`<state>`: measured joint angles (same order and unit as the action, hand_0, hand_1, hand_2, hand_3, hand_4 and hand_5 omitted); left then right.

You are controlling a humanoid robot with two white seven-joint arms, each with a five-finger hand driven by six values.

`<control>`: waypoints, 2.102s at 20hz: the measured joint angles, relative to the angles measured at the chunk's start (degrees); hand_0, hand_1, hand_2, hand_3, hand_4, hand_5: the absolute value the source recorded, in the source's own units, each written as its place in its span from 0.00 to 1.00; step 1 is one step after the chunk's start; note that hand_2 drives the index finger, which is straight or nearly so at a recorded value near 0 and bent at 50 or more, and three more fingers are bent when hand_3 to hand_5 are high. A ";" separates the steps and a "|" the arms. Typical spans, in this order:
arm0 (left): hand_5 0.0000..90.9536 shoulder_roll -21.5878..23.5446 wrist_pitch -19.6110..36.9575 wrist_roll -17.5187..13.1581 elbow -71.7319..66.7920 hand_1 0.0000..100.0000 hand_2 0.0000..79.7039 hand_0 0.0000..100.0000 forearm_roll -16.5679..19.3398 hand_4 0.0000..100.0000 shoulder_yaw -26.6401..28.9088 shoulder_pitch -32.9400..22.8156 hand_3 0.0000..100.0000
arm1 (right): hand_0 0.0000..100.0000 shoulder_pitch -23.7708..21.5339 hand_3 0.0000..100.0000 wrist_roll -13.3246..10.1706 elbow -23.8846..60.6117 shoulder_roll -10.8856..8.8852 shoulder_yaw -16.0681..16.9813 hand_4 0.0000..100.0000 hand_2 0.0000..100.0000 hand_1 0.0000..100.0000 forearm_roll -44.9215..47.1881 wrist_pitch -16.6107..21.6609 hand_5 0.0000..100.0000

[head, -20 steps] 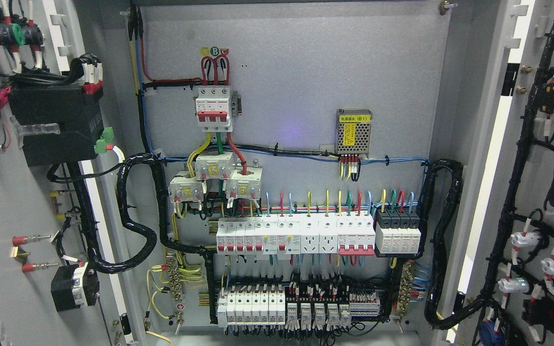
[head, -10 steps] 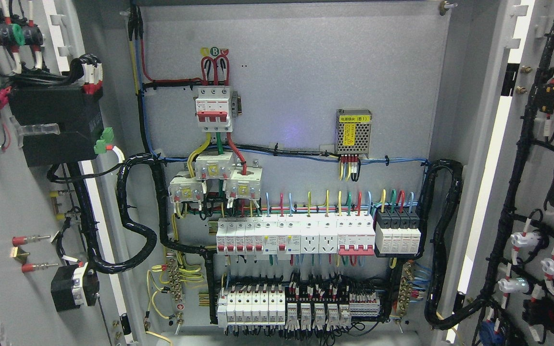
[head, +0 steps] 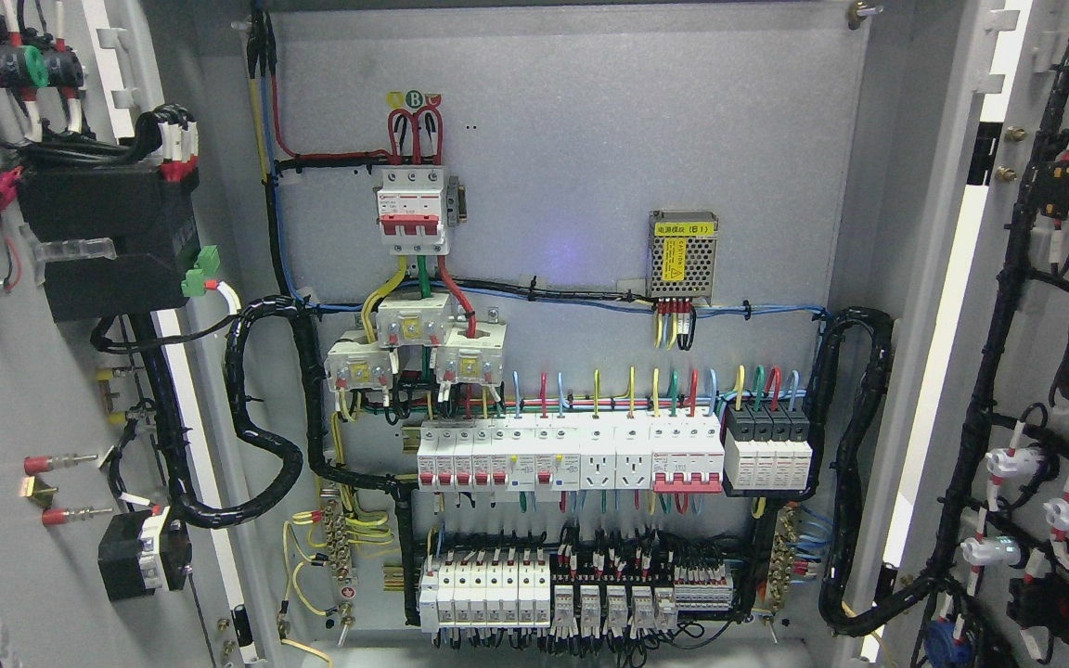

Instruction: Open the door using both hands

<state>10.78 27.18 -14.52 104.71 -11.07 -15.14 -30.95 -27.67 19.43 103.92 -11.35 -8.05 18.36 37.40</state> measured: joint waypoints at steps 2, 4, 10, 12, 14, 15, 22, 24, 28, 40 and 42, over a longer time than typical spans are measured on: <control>0.00 0.09 2.32 0.00 1.03 0.00 0.00 0.00 -0.15 0.03 0.32 0.27 0.00 | 0.00 0.02 0.00 -0.16 1.23 -0.10 0.89 0.00 0.00 0.00 0.03 0.28 0.00; 0.00 0.13 4.54 0.00 1.89 0.00 0.00 0.00 -0.23 0.03 0.67 0.49 0.00 | 0.00 0.38 0.00 -0.24 2.32 -0.18 1.82 0.00 0.00 0.00 0.05 0.73 0.00; 0.00 0.24 10.69 0.01 4.18 0.00 0.00 0.00 -0.39 0.03 1.86 0.80 0.00 | 0.00 1.73 0.00 -0.28 5.06 -0.55 4.43 0.00 0.00 0.00 0.09 1.29 0.00; 0.00 0.25 12.21 0.01 4.88 0.00 0.00 0.00 -0.40 0.03 2.23 0.86 0.00 | 0.00 2.36 0.00 -0.36 5.75 -0.96 5.04 0.00 0.00 0.00 0.13 2.08 0.00; 0.00 0.25 13.25 0.03 5.54 0.00 0.00 0.00 -0.41 0.03 2.69 1.02 0.00 | 0.00 3.14 0.00 -0.42 6.34 -1.50 5.52 0.00 0.00 0.00 0.24 3.10 0.00; 0.00 0.25 13.61 0.06 5.82 0.00 0.00 0.00 -0.42 0.03 2.91 1.14 0.00 | 0.00 3.53 0.00 -0.42 6.58 -1.76 5.73 0.00 0.00 0.00 0.29 3.40 0.00; 0.00 0.00 16.59 0.16 7.75 0.00 0.00 0.00 -0.44 0.03 5.00 2.78 0.00 | 0.00 5.34 0.00 -0.29 7.72 -3.32 6.82 0.00 0.00 0.00 0.56 4.14 0.00; 0.00 -0.08 16.77 0.26 8.20 0.00 0.00 0.00 -0.44 0.03 5.57 3.29 0.00 | 0.00 5.83 0.00 -0.25 7.88 -4.01 7.01 0.00 0.00 0.00 1.25 4.16 0.00; 0.00 -0.23 16.99 0.45 8.91 0.00 0.00 0.00 -0.57 0.03 6.80 4.52 0.00 | 0.00 6.74 0.00 -0.21 7.75 -5.58 7.33 0.00 0.00 0.00 3.53 4.14 0.00; 0.00 -0.46 17.03 0.52 10.37 0.00 0.00 0.00 -2.60 0.03 10.20 6.25 0.00 | 0.00 6.97 0.00 0.38 6.58 -9.56 7.81 0.00 0.00 0.00 8.83 4.21 0.00; 0.00 -0.47 17.03 0.58 10.48 0.00 0.00 0.00 -3.15 0.03 10.99 6.37 0.00 | 0.00 6.91 0.00 0.45 6.27 -10.27 7.85 0.00 0.00 0.00 10.05 4.21 0.00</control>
<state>10.31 44.21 -13.95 115.18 -14.21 -4.14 -24.58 -20.76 19.88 110.19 -21.62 -0.20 28.41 41.62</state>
